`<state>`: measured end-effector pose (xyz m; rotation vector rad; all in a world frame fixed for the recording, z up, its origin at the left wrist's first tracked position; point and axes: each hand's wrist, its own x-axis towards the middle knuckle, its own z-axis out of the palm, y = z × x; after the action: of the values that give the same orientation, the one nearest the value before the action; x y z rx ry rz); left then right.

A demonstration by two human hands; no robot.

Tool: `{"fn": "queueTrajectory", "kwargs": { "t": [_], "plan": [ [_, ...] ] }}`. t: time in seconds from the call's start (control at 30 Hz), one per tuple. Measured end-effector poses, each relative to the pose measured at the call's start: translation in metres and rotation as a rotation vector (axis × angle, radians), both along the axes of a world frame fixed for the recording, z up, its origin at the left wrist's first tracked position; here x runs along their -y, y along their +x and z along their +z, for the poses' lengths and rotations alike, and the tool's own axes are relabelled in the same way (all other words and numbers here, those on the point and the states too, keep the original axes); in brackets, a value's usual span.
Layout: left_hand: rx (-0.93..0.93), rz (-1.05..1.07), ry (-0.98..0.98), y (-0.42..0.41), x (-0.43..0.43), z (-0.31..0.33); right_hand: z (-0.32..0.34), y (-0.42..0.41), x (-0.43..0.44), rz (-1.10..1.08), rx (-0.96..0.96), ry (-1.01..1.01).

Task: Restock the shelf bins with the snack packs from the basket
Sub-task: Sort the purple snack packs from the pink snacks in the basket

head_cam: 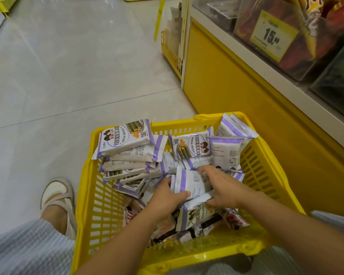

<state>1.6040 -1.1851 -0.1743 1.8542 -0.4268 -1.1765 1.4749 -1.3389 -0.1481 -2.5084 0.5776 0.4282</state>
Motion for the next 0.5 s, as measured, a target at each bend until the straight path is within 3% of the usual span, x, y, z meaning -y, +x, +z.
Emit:
{"fn": "queueTrajectory", "kwargs": {
  "t": [0.23,0.5],
  "plan": [
    [0.101,-0.157,-0.078,-0.004,0.002,0.015,0.013,-0.007,0.006,0.115,0.014,-0.106],
    [0.485,-0.309,-0.266,0.007,0.023,0.066,0.033,-0.004,0.024,0.009,0.191,-0.177]
  ]
}}
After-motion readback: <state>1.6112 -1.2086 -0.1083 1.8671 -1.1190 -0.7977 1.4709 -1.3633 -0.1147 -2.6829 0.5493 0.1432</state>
